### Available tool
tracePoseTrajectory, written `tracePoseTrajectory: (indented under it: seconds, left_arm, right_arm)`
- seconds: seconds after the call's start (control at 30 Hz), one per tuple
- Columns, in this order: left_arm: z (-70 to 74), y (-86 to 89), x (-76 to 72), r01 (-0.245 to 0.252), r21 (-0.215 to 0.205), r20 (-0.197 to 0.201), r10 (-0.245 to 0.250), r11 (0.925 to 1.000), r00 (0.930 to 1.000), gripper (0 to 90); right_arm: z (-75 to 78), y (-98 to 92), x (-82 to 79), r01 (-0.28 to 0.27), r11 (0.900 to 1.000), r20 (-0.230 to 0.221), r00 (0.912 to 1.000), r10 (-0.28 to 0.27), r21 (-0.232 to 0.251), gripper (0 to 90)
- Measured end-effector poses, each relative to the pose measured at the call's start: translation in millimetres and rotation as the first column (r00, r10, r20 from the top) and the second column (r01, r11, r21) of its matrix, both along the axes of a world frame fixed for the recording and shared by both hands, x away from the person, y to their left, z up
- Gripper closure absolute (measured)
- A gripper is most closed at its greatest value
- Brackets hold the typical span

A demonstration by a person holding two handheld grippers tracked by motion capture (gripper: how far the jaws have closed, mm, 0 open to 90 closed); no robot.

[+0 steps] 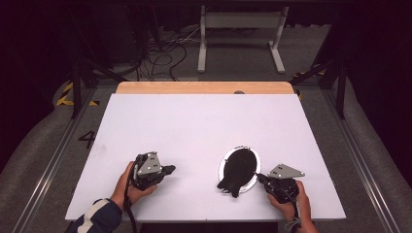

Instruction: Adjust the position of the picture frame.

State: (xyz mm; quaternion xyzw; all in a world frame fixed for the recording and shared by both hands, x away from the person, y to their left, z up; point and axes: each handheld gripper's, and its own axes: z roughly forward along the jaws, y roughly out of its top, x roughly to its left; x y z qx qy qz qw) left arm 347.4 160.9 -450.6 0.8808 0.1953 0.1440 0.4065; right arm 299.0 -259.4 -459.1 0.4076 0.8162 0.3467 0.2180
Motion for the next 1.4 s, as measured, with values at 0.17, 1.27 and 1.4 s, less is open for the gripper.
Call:
tracePoseTrajectory:
  seconds: [0.17, 1.27, 1.4]
  left_arm:
    - [-0.2, -1.2, -0.2, 0.008, -0.003, -0.002, -0.008, 1.0000, 1.0000, 90.0]
    - [-2.5, -47.1, 8.2, 0.106, 0.015, -0.031, -0.105, 0.9943, 0.9940, 90.0]
    - [-3.0, -53.3, 7.2, 0.125, 0.018, -0.034, -0.124, 0.9920, 0.9917, 89.9]
  right_arm:
    - [0.1, 7.7, 2.6, -0.004, 1.000, 0.001, 1.0000, 0.004, -0.007, 90.0]
    - [-0.7, 53.8, 33.9, -0.059, 0.998, 0.008, 0.9982, 0.059, -0.014, 90.0]
    - [-0.8, 52.8, 28.4, -0.081, 0.997, -0.007, 0.9967, 0.081, 0.007, 90.0]
